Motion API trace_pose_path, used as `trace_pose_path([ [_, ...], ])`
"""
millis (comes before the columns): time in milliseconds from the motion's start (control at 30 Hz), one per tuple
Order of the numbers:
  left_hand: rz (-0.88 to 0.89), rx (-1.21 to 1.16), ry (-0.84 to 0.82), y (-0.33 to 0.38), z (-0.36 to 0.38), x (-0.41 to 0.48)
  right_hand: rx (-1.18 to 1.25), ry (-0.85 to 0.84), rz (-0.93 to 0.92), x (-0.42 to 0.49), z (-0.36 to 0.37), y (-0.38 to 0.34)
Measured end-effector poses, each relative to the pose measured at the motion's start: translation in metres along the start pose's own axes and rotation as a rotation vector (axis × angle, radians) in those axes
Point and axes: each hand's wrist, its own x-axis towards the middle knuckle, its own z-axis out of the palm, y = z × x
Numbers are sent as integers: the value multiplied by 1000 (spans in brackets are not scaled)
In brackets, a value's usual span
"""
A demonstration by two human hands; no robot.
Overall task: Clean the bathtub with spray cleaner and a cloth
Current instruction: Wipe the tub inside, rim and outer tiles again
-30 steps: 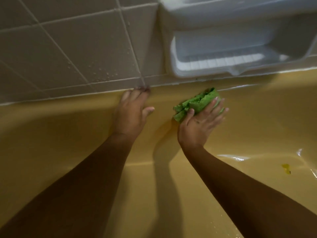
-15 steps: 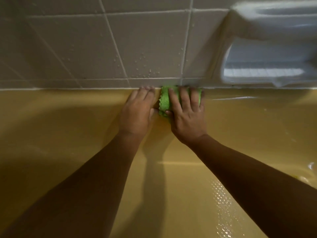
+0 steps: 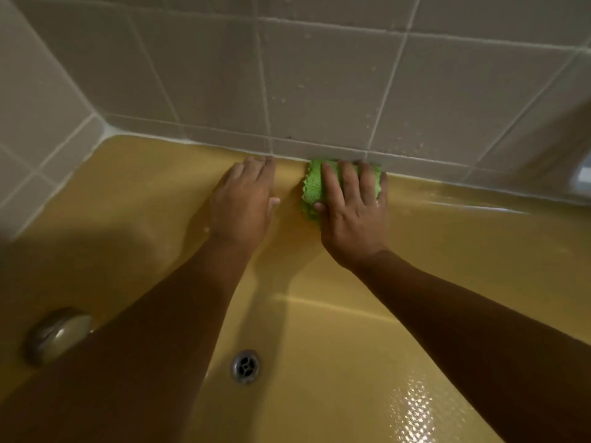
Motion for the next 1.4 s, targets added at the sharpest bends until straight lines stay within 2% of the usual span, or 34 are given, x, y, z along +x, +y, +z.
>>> trace_pose_path([
  [133, -77, 9, -31, -21, -7, -5, 28, -96, -69, 26, 6, -59],
  [300, -374, 45, -18, -64, -20, -28, 61, -199, -83, 61, 8, -125],
  [533, -577, 103, -87, -121, -45, -71, 240, -307, -144, 104, 9, -219],
  [600, -590, 126, -121, -132, -50, -80, 330, -365, -176, 111, 7, -239],
  [667, -586, 136, -135, -137, -52, -86, 385, -410, -288, 113, 9, -239],
  [733, -582, 137, -142, -139, -52, -90, 336, -395, -432, 118, 16, -225],
  [800, -584, 119, -139, -141, -51, -92, 289, -385, -471, 125, 22, -217],
  [933, -594, 100, -117, -143, -51, -93, 296, -366, -288, 145, 22, -238],
  [1100, -559, 108, -168, -154, -59, -101, 269, -407, -24, 153, 23, -278],
  [1133, -565, 103, -161, -158, -61, -104, 291, -377, -64, 145, 21, -280],
  [1200, -573, 91, -148, -165, -65, -112, 347, -301, -289, 125, 17, -273],
  [1267, -549, 92, -161, -171, -67, -117, 357, -283, -510, 113, 21, -255],
  [1300, -538, 94, -171, -172, -67, -119, 342, -291, -553, 115, 24, -248],
  [1333, -534, 96, -175, -172, -66, -119, 324, -285, -546, 119, 26, -246],
  [1400, -542, 102, -198, -169, -65, -117, 288, -259, -409, 134, 28, -259],
])
